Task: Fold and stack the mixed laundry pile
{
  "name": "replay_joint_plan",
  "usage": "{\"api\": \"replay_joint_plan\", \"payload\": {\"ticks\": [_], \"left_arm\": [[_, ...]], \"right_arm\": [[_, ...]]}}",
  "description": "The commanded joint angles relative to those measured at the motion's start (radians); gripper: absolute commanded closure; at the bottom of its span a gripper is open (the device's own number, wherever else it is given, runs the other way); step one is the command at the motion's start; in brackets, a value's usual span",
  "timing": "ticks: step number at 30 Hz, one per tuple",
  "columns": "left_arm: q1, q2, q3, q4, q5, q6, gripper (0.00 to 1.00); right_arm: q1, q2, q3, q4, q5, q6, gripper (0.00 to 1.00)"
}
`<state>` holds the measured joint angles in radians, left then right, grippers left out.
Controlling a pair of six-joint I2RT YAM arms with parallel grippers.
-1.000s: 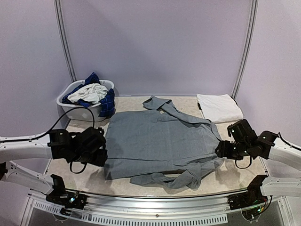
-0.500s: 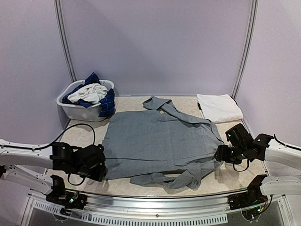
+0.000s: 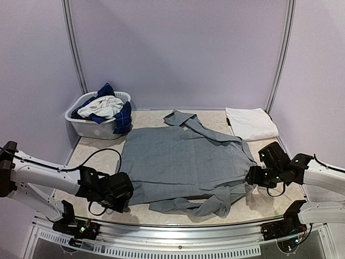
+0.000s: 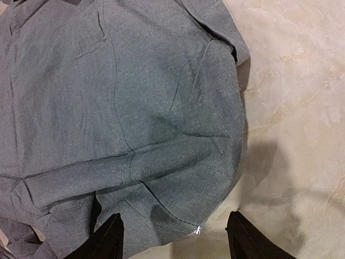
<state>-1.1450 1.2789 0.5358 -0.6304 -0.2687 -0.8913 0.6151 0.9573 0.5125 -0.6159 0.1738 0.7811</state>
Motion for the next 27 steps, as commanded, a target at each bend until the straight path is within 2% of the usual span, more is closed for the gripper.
{"api": "replay_joint_plan", "payload": {"ticks": [1,5,9,15,21,27], "left_arm": [[-0.036,0.079,0.034,0.040,0.005,-0.007,0.65],[-0.057,0.146,0.068,0.034,-0.016,-0.012,0.73],[-0.061,0.141,0.088,-0.009,-0.071,-0.042,1.00],[-0.059,-0.024,0.102,-0.144,-0.204,-0.076,1.00],[-0.040,-0.134,0.086,-0.151,-0.241,-0.060,1.00],[-0.034,-0.179,0.062,-0.132,-0.251,-0.058,1.00]], "right_arm": [[0.006,-0.005,-0.011,0.013,0.010,-0.005,0.34],[0.006,-0.003,-0.009,0.007,0.015,-0.005,0.34],[0.006,-0.005,-0.008,-0.011,0.013,-0.004,0.34],[0.006,-0.037,-0.021,-0.036,0.001,0.007,0.34],[0.006,-0.055,-0.046,-0.035,-0.021,0.033,0.35],[0.006,-0.035,-0.113,0.097,-0.181,0.043,0.40]]}}
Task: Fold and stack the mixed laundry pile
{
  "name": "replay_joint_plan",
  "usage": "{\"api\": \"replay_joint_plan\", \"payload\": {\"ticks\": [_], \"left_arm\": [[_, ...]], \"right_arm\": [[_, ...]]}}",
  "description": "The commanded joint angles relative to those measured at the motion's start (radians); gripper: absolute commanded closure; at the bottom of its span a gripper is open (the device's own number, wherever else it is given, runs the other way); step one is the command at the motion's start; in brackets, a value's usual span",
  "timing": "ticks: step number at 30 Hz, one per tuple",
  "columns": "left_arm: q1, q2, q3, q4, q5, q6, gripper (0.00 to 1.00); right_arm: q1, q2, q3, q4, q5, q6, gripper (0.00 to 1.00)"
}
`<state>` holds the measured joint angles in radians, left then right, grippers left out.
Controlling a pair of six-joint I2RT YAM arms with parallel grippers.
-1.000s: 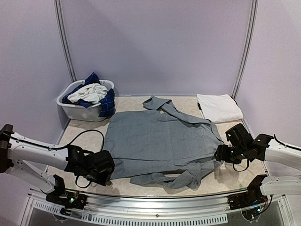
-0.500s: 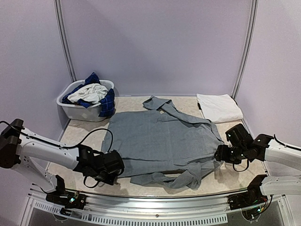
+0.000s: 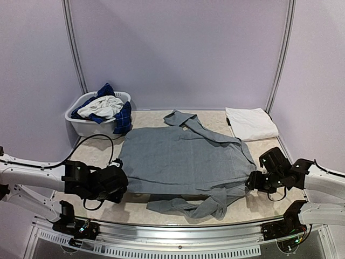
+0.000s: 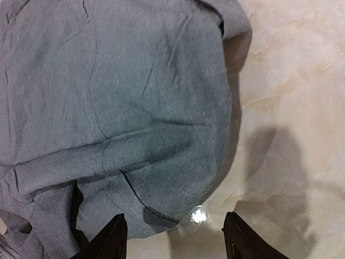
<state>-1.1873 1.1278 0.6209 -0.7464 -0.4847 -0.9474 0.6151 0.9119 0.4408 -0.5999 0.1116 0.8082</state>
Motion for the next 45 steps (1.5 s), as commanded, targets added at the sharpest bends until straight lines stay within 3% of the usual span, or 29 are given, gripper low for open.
{"api": "replay_joint_plan", "payload": {"ticks": [1,6,19,28,38,45], "left_arm": [[0.011,-0.034,-0.024,-0.017,-0.038,0.003,1.00],[0.014,-0.052,-0.038,-0.016,-0.045,0.006,1.00],[0.018,-0.008,-0.026,0.001,-0.042,0.015,1.00],[0.021,-0.009,-0.008,-0.037,-0.073,0.015,1.00],[0.033,-0.101,0.042,-0.211,-0.134,0.018,1.00],[0.035,-0.104,0.037,-0.193,-0.111,0.032,1.00]], "right_arm": [[0.007,0.016,-0.052,0.106,-0.160,0.015,0.42],[0.025,0.062,-0.109,0.231,-0.273,0.028,0.47],[0.078,0.078,-0.138,0.294,-0.246,0.086,0.52],[0.080,0.032,-0.118,0.194,-0.148,0.072,0.99],[0.079,-0.214,0.064,-0.175,-0.021,0.026,0.99],[0.078,-0.324,0.086,-0.194,-0.073,0.015,0.99]]}}
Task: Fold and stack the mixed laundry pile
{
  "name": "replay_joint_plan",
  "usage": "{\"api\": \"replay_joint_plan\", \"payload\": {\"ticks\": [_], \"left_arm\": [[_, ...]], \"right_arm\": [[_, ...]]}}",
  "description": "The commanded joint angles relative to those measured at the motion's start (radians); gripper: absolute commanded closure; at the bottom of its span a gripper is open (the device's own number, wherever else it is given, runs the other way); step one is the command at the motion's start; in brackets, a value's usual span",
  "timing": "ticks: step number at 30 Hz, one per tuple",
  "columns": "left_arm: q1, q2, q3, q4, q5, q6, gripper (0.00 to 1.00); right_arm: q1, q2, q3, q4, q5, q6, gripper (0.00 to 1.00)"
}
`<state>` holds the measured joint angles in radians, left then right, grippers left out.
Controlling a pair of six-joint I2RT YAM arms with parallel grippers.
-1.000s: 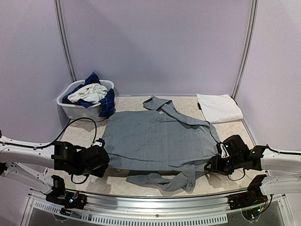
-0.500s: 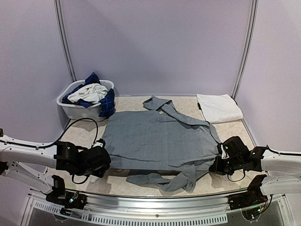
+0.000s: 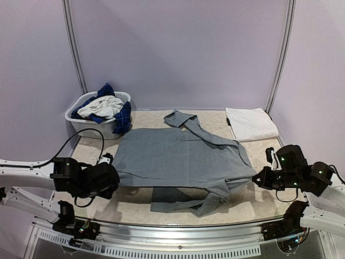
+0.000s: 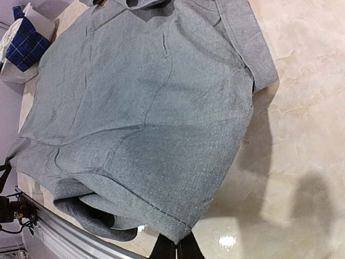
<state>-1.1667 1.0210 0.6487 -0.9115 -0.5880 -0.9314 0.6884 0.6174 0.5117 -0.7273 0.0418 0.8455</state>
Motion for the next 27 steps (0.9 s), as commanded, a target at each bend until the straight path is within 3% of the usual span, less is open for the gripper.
{"api": "replay_joint_plan", "payload": {"ticks": [1,9,16,27], "left_arm": [[0.016,0.014,0.016,-0.024,-0.012,0.020,1.00],[0.086,0.108,0.076,0.015,-0.001,0.097,1.00],[0.155,0.211,0.154,0.017,0.014,0.152,1.00],[0.286,0.330,0.220,0.007,0.031,0.209,0.98]], "right_arm": [[0.005,-0.021,0.018,-0.054,-0.004,-0.024,0.99],[0.005,0.124,0.091,0.060,-0.002,-0.059,0.99],[-0.003,0.327,0.216,0.072,0.108,-0.097,0.99],[-0.131,0.573,0.352,0.152,0.085,-0.185,0.99]]}}
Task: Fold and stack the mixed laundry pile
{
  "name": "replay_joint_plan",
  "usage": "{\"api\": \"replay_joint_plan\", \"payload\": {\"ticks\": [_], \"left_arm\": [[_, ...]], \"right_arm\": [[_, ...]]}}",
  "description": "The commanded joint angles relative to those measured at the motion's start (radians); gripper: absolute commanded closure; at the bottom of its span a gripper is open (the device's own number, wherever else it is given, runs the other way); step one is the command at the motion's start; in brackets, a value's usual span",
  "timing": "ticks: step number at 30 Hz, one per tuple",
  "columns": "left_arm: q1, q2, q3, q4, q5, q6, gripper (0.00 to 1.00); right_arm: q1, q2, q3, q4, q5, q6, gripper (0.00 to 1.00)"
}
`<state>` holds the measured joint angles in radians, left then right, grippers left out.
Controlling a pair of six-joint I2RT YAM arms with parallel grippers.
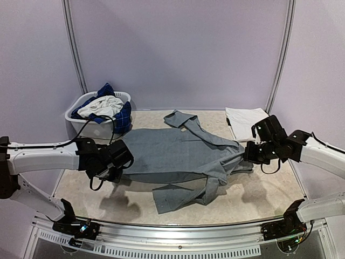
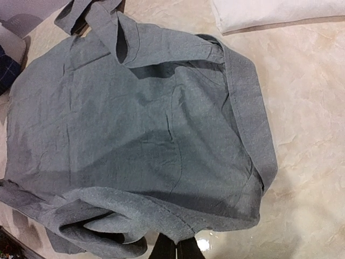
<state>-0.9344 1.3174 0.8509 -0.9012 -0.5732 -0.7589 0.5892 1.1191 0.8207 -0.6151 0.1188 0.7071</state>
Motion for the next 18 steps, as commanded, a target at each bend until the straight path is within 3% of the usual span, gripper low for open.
{"api": "replay_joint_plan", "payload": {"ticks": [1,10,18], "left_arm": [[0.065,0.048,0.022,0.001,0.020,0.044,0.98],[0.134,0.179,0.055,0.078,0.071,0.116,1.00],[0.134,0.190,0.111,0.088,0.140,0.196,1.00]], "right_arm": [[-0.038,0.087,0.051,0.045,0.007,-0.052,0.99],[-0.069,0.261,0.114,0.039,0.013,-0.076,0.98],[-0.070,0.218,0.067,0.021,-0.103,-0.108,0.97]]}}
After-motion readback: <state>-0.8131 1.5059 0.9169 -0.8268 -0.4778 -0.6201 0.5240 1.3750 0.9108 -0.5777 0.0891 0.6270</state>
